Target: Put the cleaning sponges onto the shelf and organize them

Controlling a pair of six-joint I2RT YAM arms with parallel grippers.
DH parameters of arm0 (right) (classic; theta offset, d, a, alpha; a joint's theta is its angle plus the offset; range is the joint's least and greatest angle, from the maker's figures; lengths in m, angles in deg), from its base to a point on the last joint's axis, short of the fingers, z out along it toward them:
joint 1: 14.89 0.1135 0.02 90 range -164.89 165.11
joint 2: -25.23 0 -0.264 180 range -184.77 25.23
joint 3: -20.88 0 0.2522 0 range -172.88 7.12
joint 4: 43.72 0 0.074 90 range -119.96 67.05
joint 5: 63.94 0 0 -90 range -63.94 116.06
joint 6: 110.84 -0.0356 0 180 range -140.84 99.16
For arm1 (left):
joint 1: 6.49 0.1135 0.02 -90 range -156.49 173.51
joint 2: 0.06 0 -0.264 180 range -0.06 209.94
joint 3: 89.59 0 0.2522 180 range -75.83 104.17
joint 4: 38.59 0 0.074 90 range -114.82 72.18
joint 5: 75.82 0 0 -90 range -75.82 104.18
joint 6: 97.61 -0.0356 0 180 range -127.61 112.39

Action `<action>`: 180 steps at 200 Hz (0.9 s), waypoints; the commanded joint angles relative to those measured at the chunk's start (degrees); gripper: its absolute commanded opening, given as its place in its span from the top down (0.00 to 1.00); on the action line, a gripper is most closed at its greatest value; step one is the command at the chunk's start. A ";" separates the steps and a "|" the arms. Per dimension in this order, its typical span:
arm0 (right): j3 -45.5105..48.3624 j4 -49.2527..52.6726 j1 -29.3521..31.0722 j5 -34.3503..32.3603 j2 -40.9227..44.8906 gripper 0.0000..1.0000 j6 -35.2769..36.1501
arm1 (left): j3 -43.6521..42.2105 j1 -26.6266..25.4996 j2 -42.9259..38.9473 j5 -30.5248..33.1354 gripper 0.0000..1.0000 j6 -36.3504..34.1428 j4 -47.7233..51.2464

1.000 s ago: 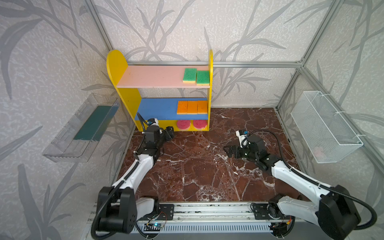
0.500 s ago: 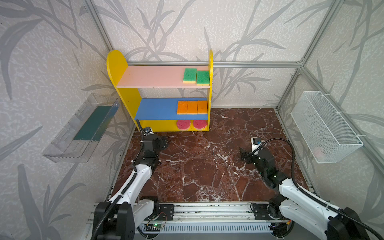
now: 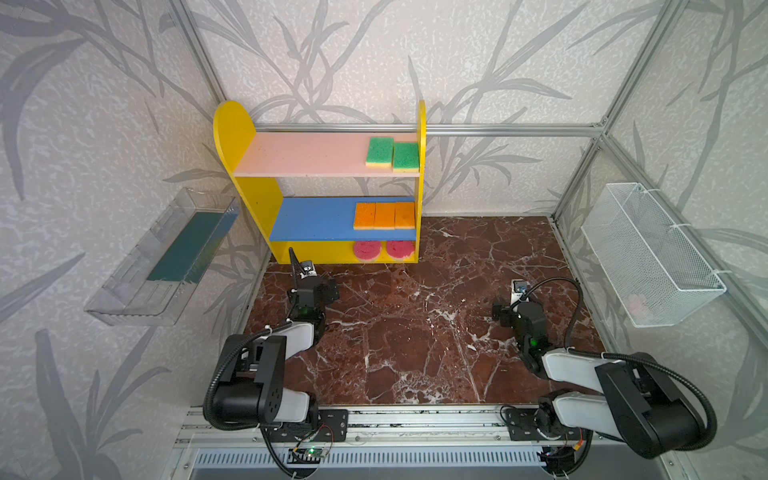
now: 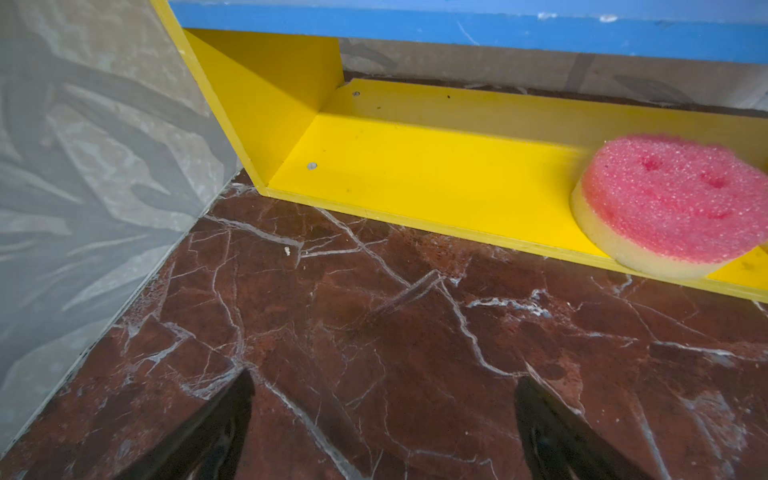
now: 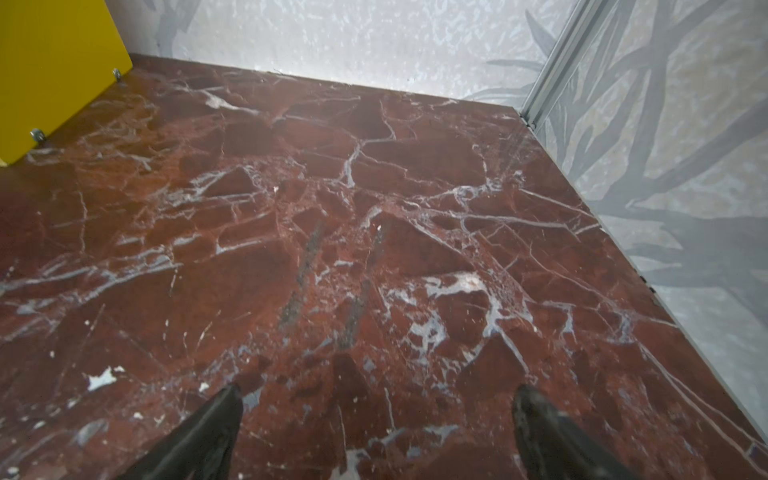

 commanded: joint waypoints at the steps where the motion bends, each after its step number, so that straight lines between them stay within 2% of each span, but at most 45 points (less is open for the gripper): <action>1: 3.72 -10.96 -0.72 -2.97 6.32 0.01 -1.27 | -4.42 0.31 3.51 3.20 0.01 -1.66 -17.59; 17: 7.88 -20.51 -0.85 -4.79 4.64 0.01 -1.83 | -6.82 -0.23 10.20 2.57 0.01 -4.70 -31.46; 40: 4.07 -16.41 -0.85 -2.47 2.92 0.01 2.47 | -0.63 -0.26 5.99 3.78 0.01 -2.19 -11.67; 57: 2.12 -15.66 -0.56 1.02 0.94 0.01 5.24 | -2.25 0.13 9.02 3.23 0.01 -3.57 -20.52; 73: -1.75 -9.88 -0.41 0.91 -0.21 0.01 5.90 | -1.16 0.16 7.10 3.09 0.01 -2.20 -14.65; 86: -4.75 -9.03 -0.55 -0.04 -4.04 0.01 7.43 | -1.82 0.24 8.01 3.05 0.01 -2.58 -17.81; 98: -5.17 -14.87 -1.33 -0.43 -10.65 0.01 7.43 | -2.00 0.14 8.27 3.18 0.01 -2.92 -18.41; 116: -3.59 -32.12 -1.47 1.29 -21.32 0.01 9.95 | -1.93 0.09 8.29 3.17 0.01 -2.94 -18.56; 130: -3.19 -33.60 -1.64 2.48 -23.10 0.01 9.54 | -1.96 0.12 8.10 3.21 0.01 -2.92 -18.04; 143: -4.56 -30.37 -1.92 3.24 -22.45 0.01 9.40 | -1.97 0.07 8.32 3.26 0.01 -3.04 -18.71; 156: -8.71 -19.62 -3.24 7.49 -20.43 0.01 9.02 | -2.00 0.07 8.26 3.27 0.01 -3.00 -18.38; 171: -13.95 -5.35 -9.29 18.76 -17.71 0.01 4.81 | -2.03 0.08 8.39 3.23 0.01 -3.06 -18.80; 180: -15.42 1.09 -10.36 21.39 -15.85 0.01 5.01 | -1.96 0.08 8.33 3.17 0.01 -2.99 -18.52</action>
